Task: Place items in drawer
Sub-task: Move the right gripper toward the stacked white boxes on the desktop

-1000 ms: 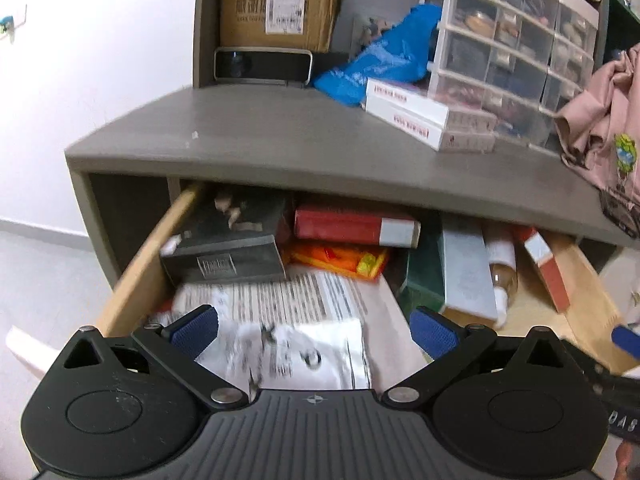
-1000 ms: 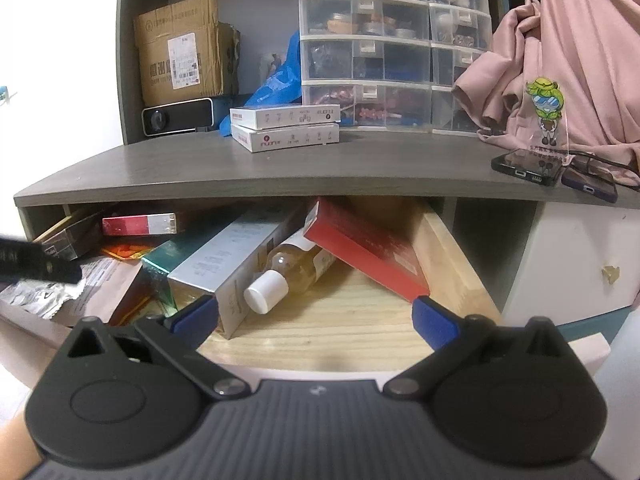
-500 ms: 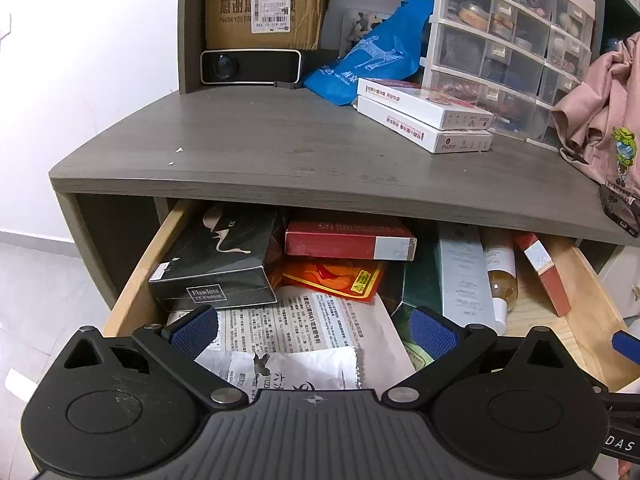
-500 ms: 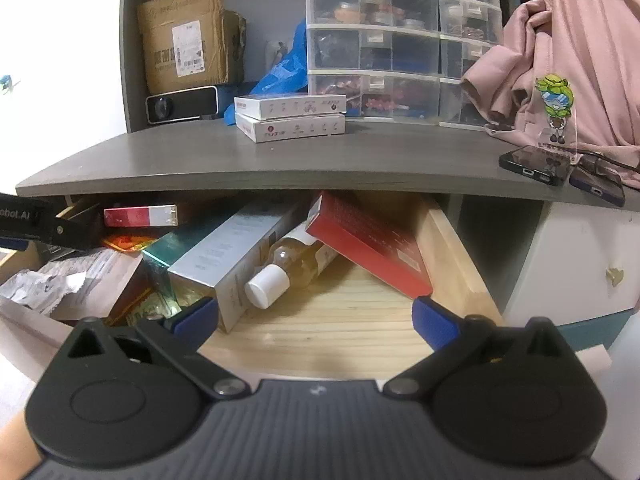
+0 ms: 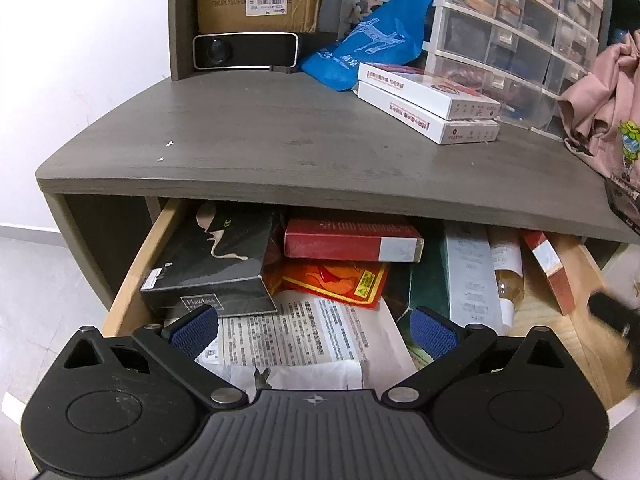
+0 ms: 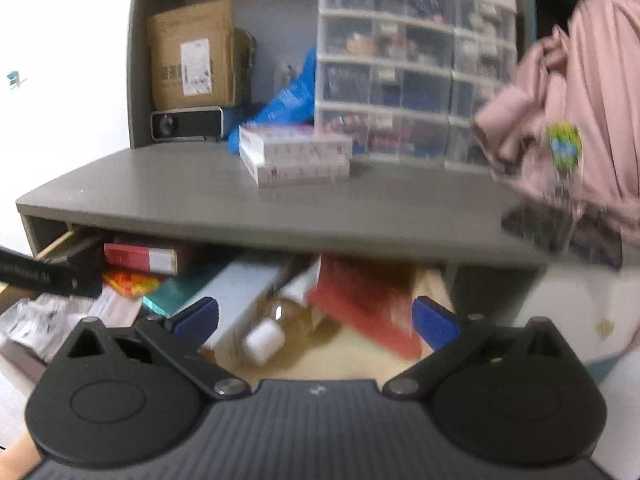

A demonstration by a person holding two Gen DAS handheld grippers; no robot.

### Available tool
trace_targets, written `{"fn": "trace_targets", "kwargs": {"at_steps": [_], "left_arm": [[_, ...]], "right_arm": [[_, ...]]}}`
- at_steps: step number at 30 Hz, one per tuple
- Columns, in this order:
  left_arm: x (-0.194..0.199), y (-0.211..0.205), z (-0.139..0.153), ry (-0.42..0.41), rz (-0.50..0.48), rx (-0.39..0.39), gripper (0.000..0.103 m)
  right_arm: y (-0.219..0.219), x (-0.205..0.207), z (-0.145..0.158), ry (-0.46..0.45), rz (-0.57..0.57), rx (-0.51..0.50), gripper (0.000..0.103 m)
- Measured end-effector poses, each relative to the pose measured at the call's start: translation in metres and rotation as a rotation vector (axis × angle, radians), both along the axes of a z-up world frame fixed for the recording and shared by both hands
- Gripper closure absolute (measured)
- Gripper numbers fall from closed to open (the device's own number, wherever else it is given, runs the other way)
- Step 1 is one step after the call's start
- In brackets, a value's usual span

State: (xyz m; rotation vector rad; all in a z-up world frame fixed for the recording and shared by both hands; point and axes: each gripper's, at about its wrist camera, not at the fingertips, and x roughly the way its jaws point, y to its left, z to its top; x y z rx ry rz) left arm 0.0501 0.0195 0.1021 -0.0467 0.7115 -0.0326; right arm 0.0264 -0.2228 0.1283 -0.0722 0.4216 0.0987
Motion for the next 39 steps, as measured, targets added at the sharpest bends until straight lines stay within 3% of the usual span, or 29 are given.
{"fn": "trace_targets", "kwargs": {"at_steps": [15, 24, 31, 39], "left_arm": [[0.024, 0.008, 0.017, 0.000, 0.053, 0.014, 0.000], [0.032, 0.008, 0.015, 0.012, 0.058, 0.015, 0.000], [0.037, 0.009, 0.014, 0.021, 0.063, 0.019, 0.000], [0.044, 0.007, 0.014, 0.032, 0.067, 0.033, 0.000]], "right_arm": [[0.000, 0.053, 0.052, -0.080, 0.065, -0.076, 0.000], [0.010, 0.090, 0.063, -0.085, 0.110, -0.142, 0.000], [0.009, 0.118, 0.065, -0.062, 0.115, -0.144, 0.000], [-0.004, 0.152, 0.064, -0.033, 0.091, -0.071, 0.000]]}}
